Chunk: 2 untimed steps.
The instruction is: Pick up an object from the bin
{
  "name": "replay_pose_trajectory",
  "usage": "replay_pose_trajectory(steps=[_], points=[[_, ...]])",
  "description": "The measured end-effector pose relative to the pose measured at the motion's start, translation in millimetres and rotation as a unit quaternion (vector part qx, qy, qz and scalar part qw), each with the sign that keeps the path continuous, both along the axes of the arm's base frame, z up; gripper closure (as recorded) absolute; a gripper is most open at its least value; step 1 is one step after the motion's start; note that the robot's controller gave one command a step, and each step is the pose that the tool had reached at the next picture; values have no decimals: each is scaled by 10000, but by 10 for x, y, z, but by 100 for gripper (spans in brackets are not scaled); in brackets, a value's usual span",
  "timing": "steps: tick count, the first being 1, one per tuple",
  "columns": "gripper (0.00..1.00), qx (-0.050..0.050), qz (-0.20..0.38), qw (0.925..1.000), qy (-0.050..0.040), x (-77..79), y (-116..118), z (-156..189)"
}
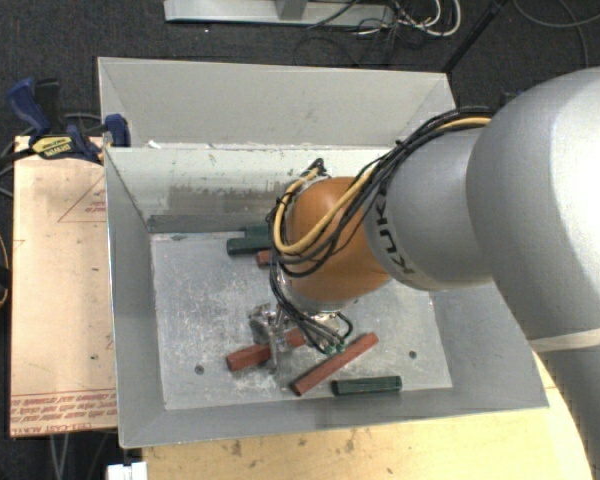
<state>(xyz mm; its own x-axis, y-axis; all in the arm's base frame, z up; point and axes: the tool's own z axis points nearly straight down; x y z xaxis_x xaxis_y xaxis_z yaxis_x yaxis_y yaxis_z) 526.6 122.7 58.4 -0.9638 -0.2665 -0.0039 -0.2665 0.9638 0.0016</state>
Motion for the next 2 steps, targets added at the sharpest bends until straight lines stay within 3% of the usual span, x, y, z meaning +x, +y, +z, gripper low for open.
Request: replay_pose_trajectory(steps=[2], points=[[100,0,1,10000,-10,-3,1,178]])
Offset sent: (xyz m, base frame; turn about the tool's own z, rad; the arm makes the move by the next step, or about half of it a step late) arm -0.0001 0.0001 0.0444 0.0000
